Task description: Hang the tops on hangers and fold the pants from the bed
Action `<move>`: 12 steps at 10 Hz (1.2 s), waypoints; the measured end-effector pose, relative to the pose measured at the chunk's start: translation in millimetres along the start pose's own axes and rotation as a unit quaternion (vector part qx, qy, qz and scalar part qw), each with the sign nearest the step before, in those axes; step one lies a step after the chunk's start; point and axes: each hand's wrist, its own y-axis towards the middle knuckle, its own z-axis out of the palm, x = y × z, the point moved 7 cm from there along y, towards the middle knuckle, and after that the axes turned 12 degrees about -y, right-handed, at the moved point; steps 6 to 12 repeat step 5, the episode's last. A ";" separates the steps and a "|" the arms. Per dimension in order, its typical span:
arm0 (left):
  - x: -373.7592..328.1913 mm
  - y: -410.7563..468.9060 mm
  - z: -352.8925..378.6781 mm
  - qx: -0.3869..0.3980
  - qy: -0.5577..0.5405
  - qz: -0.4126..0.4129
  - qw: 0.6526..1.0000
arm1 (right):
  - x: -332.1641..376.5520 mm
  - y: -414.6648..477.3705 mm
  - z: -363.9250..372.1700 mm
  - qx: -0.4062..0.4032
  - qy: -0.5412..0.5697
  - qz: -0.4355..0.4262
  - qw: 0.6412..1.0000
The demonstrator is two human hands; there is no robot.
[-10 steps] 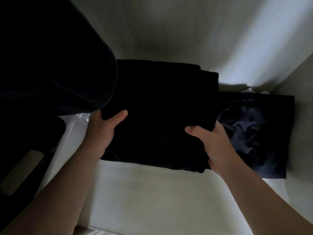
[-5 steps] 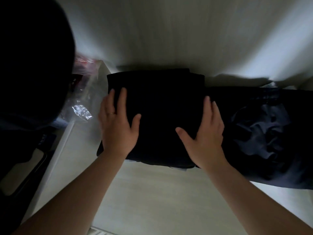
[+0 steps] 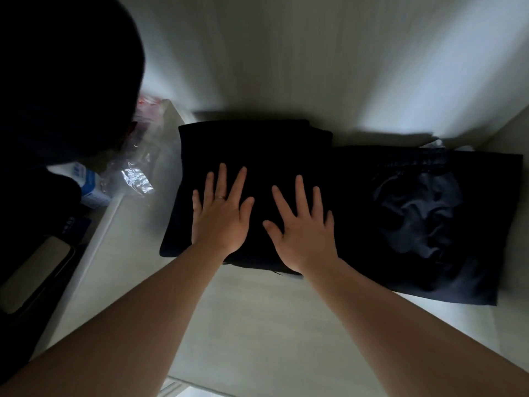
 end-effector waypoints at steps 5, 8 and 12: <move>-16.0 -184.0 49.0 0.137 -0.145 -0.091 0.976 | -14.9 -157.1 15.4 0.198 -0.054 -0.013 0.979; -16.0 -184.0 49.0 0.137 -0.145 -0.091 0.976 | -14.9 -157.1 15.4 0.198 -0.054 -0.013 0.979; -16.0 -184.0 49.0 0.137 -0.145 -0.091 0.976 | -14.9 -157.1 15.4 0.198 -0.054 -0.013 0.979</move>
